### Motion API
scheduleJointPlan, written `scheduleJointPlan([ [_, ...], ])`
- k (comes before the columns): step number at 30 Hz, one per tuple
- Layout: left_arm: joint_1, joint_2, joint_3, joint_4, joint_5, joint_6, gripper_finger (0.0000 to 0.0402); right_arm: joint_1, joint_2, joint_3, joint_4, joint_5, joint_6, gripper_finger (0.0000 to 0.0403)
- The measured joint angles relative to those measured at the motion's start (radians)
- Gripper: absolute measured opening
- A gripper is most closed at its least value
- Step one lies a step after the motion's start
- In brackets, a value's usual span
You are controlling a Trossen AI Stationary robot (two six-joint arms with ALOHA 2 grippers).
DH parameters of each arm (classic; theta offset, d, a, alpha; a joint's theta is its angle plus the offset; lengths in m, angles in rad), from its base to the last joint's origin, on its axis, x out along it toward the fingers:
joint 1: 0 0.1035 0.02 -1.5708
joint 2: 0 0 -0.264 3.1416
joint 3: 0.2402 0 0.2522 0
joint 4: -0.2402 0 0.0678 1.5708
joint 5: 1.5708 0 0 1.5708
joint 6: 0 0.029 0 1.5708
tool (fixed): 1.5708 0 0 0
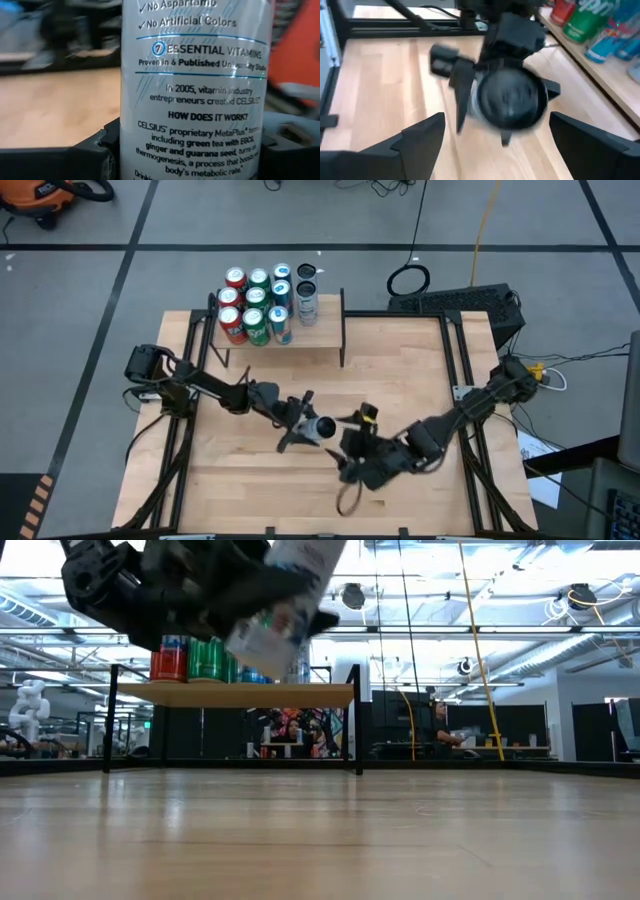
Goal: Place canned beverage on shelf
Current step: Put the black soda can on the shelf
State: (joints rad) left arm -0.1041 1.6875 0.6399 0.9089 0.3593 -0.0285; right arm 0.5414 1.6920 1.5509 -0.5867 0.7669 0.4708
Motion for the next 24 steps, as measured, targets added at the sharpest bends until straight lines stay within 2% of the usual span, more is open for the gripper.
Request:
scheduleJointPlan([
  [3, 0.007, 0.0, 0.0, 0.034, 0.143, 0.005, 0.0234, 0.027, 0.005, 0.0, 0.005, 0.042, -0.027, 0.0349],
  [8, -0.003, 0.0, 0.001, 0.041, 0.235, 0.008, 0.0234, 0.023, 0.045, 0.0, 0.137, 0.042, -0.132, 0.0349],
  [13, -0.002, 0.0, 0.001, 0.047, 0.241, 0.009, 0.0235, -0.017, 0.08, -0.002, 0.254, -0.06, -0.249, 0.0349],
  [18, -0.002, 0.0, 0.001, 0.046, 0.238, 0.011, 0.0242, -0.049, 0.087, -0.002, 0.289, -0.087, -0.264, 0.0347],
  [21, -0.002, 0.0, 0.001, 0.047, 0.237, 0.016, 0.0244, -0.055, 0.087, -0.002, 0.276, -0.115, -0.247, 0.0329],
  [24, -0.002, 0.0, 0.001, 0.045, 0.235, 0.016, 0.0245, -0.056, 0.088, -0.002, 0.275, -0.118, -0.231, 0.0291],
])
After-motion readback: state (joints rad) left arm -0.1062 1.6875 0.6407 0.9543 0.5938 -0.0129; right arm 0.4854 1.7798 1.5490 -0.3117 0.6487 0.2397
